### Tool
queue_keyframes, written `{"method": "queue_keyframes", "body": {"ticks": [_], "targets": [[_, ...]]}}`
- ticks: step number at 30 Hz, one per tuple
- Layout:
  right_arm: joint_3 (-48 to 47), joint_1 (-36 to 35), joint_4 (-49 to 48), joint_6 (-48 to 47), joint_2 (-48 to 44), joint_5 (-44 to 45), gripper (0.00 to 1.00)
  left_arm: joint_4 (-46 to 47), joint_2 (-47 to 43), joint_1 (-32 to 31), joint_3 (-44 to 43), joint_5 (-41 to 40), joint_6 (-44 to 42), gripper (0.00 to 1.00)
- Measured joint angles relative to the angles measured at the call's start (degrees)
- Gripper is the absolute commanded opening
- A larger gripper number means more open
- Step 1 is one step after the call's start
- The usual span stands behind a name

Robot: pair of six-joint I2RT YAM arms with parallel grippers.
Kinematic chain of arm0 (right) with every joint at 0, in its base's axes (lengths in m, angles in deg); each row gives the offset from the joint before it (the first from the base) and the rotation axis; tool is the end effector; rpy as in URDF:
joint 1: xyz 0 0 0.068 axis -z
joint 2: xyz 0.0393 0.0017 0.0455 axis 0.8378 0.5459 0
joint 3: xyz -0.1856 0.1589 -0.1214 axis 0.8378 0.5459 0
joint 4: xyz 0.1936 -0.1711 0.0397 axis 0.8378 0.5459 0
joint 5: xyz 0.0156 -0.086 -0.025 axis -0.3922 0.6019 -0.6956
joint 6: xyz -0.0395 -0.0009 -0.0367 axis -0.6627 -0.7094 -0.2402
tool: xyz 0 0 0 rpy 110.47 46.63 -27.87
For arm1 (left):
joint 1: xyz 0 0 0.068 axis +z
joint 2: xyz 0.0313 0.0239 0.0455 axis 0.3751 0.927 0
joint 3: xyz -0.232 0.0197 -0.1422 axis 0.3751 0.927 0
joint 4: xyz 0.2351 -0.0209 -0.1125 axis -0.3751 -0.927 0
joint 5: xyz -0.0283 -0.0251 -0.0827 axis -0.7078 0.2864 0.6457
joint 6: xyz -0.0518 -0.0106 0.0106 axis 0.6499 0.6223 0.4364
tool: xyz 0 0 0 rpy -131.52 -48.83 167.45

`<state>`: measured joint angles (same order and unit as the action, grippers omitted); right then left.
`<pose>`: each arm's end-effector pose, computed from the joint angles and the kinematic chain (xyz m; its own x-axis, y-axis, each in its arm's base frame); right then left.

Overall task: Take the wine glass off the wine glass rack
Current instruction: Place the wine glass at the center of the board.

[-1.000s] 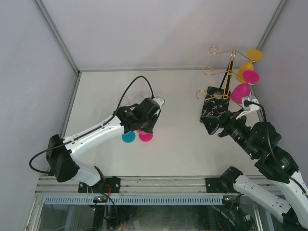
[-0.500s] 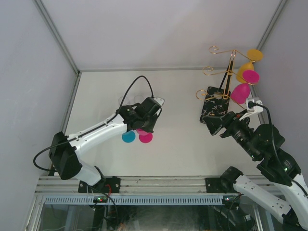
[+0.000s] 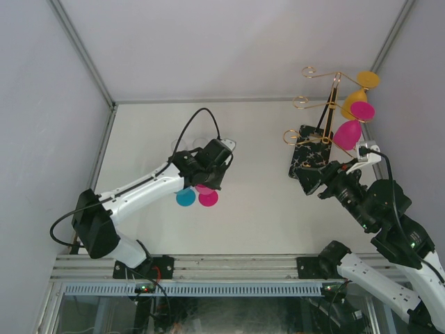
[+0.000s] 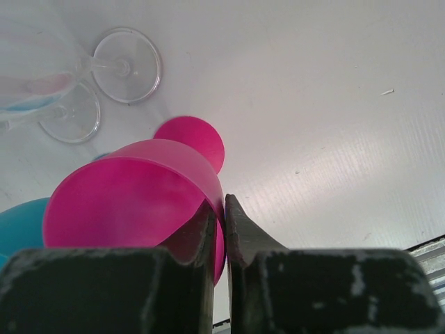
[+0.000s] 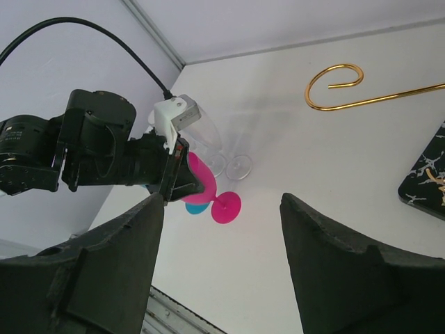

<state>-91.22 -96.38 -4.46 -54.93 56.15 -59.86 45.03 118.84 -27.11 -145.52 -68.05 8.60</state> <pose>0.0644 0.0445 0.4041 -0.3214 0.3874 -0.8641 -0.3713 0.7879 0.4913 0.2101 -0.2307 0.2851 -0.7466 0.3652 -0.5560 0.4365 0.8997 0.0047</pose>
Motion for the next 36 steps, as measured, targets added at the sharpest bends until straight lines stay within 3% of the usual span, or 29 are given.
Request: {"method": "queue_keyframes", "body": {"ticks": [36], "targets": [[0.70, 0.02, 0.76, -0.09, -0.02, 1.38, 0.67, 0.33, 0.02, 0.70, 0.00, 0.02, 0.00, 0.14]]}}
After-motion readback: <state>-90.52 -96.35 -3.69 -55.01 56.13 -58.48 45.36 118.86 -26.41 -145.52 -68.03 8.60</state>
